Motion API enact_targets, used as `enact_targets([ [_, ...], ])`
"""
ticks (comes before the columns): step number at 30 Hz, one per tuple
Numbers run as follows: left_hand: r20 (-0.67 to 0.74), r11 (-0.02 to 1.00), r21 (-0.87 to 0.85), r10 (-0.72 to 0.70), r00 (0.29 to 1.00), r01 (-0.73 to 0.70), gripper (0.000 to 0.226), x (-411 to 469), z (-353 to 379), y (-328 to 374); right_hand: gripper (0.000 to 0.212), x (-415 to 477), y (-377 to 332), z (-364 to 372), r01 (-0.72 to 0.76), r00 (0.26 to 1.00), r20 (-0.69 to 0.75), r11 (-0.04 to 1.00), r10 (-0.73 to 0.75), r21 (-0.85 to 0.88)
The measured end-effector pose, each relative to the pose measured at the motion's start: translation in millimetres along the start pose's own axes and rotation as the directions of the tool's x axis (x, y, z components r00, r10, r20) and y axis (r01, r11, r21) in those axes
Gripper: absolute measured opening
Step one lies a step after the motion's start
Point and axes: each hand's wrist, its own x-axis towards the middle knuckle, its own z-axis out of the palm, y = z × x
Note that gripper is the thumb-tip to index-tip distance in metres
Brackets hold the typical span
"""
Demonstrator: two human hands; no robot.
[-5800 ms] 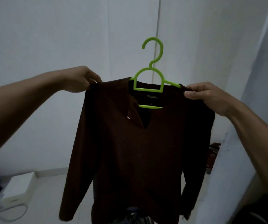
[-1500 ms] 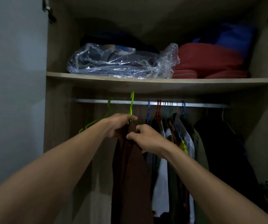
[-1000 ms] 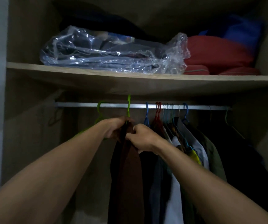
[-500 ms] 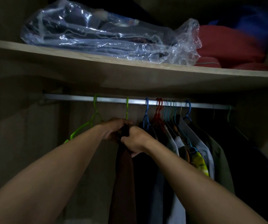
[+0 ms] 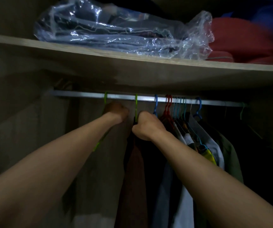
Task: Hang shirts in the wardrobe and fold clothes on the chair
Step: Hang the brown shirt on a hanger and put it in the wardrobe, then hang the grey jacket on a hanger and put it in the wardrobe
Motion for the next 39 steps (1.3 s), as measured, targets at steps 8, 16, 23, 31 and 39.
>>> enact_targets([
  [8,-0.348,0.982,0.188,0.065,0.935,0.002,0.034,-38.2,-65.3,-0.3,0.030,-10.0,-45.0,24.1,0.143,0.985,-0.097,0.990,-0.140,0.020],
  [16,-0.008,0.985,-0.073,-0.155,0.988,0.154,0.028,-24.7,-76.7,-26.7,0.020,14.3,-76.6,58.2,0.061,0.986,0.139,0.974,-0.093,0.216],
  [23,0.024,0.988,-0.088,-0.126,0.992,0.127,0.029,-18.1,-80.7,-25.1,0.023,19.1,-81.4,59.8,0.060,0.989,0.105,0.935,-0.102,0.349],
  [31,0.081,0.977,-0.106,-0.175,0.981,0.183,0.025,-40.1,-87.7,0.0,0.025,3.1,-73.2,42.7,0.046,0.993,0.082,0.907,-0.089,0.418],
  [39,0.078,0.953,-0.147,-0.257,0.963,0.266,0.019,-97.8,-83.7,20.2,0.036,-42.9,-43.9,7.9,0.107,0.991,0.039,0.918,-0.131,0.382],
])
